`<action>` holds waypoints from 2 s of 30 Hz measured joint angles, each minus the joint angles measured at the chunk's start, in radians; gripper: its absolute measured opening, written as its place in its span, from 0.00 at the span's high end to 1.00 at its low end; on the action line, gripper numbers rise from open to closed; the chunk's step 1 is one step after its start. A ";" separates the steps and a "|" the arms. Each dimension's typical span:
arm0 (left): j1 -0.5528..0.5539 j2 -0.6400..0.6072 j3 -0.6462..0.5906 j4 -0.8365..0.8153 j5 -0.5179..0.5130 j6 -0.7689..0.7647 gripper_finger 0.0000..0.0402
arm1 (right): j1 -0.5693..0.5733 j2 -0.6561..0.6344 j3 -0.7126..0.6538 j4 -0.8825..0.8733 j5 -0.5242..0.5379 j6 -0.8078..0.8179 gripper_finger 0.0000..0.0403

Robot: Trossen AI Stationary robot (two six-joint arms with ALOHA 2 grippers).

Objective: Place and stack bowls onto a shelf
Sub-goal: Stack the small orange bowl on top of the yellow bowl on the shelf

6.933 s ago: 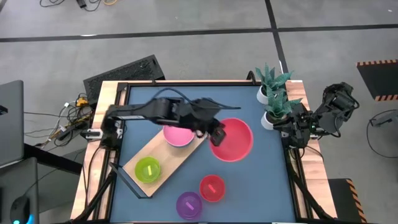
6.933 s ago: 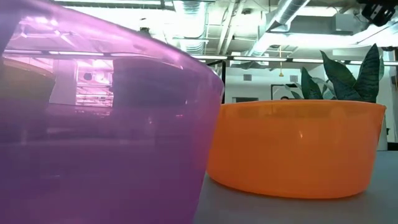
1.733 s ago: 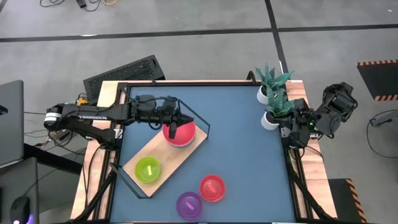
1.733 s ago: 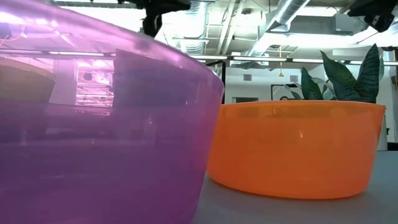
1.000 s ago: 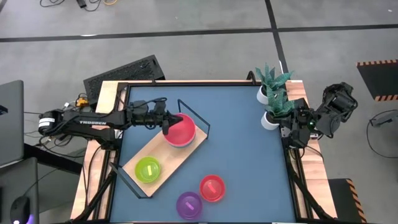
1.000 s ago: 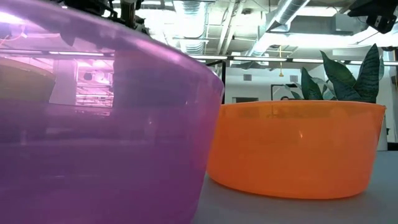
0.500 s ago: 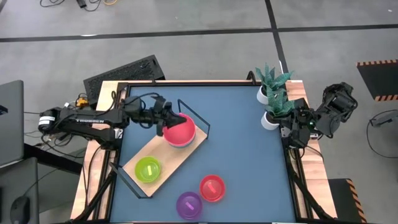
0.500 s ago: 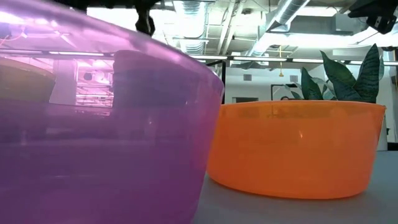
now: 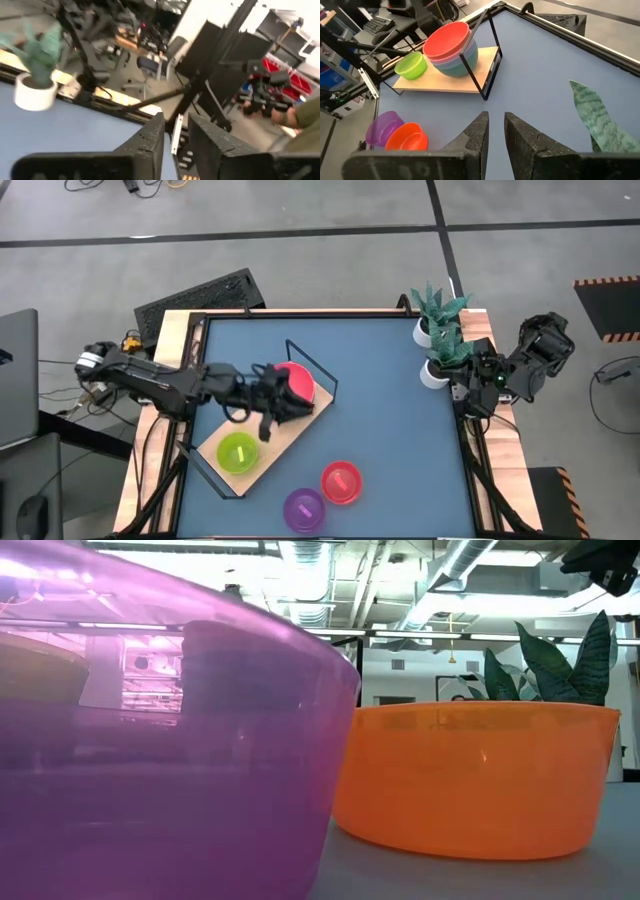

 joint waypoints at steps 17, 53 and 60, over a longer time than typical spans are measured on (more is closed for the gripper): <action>-0.127 0.279 0.382 -0.525 0.008 -0.015 0.70 | 0.000 0.000 0.000 -0.014 -0.005 0.003 0.78; -0.209 0.462 0.458 -0.532 -0.025 -0.107 0.70 | 0.000 0.000 0.000 -0.036 -0.008 0.003 0.78; -0.209 0.462 0.458 -0.548 -0.084 -0.249 0.70 | 0.000 0.000 0.000 -0.037 -0.008 0.003 0.78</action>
